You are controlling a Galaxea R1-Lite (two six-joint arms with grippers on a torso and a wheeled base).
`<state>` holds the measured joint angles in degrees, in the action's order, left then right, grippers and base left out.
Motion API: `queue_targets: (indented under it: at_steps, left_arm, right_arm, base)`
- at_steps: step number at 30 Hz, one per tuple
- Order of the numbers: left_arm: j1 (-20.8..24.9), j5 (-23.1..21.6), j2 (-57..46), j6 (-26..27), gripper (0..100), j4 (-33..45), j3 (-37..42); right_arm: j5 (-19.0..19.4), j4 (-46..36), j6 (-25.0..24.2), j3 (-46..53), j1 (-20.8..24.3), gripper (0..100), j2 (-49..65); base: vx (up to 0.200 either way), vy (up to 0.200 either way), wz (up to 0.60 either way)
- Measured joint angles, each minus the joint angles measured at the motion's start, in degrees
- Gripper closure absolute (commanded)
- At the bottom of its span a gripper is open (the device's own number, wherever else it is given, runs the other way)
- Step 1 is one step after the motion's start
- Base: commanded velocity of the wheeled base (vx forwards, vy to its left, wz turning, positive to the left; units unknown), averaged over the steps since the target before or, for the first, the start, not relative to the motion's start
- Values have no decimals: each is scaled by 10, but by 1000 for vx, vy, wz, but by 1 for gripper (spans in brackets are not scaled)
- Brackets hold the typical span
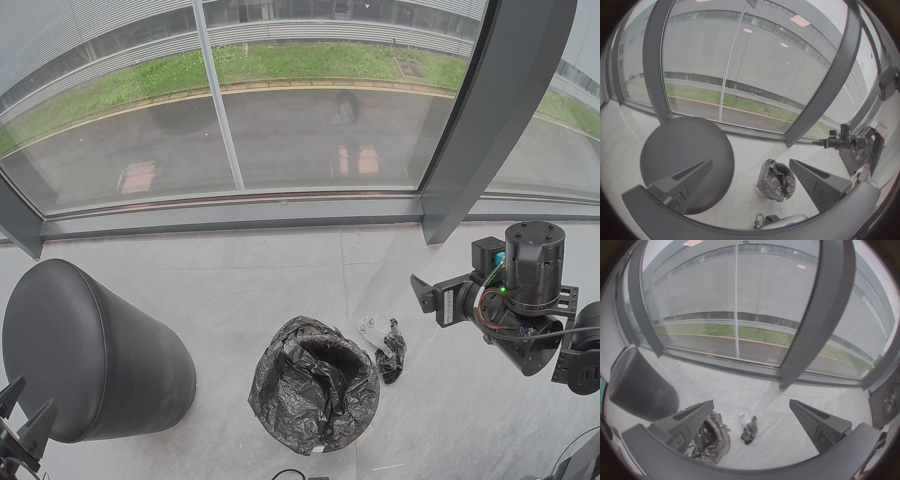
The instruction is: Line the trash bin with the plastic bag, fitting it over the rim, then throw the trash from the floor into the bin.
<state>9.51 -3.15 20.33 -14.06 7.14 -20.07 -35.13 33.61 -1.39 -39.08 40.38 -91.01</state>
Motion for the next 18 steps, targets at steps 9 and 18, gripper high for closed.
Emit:
queue_targets:
  at_steps: [9, 18]
  left_arm:
    - [-30, 40, -105, 39, 0, 18, 82]
    - [-66, 51, -149, 111, 0, 13, 125]
  right_arm:
    - [-74, 2, -6, 38, 15, 0, 54]
    - [-77, 2, -5, 65, 12, 0, 118]
  base:
    - [0, 0, 0]
    - [0, 0, 0]
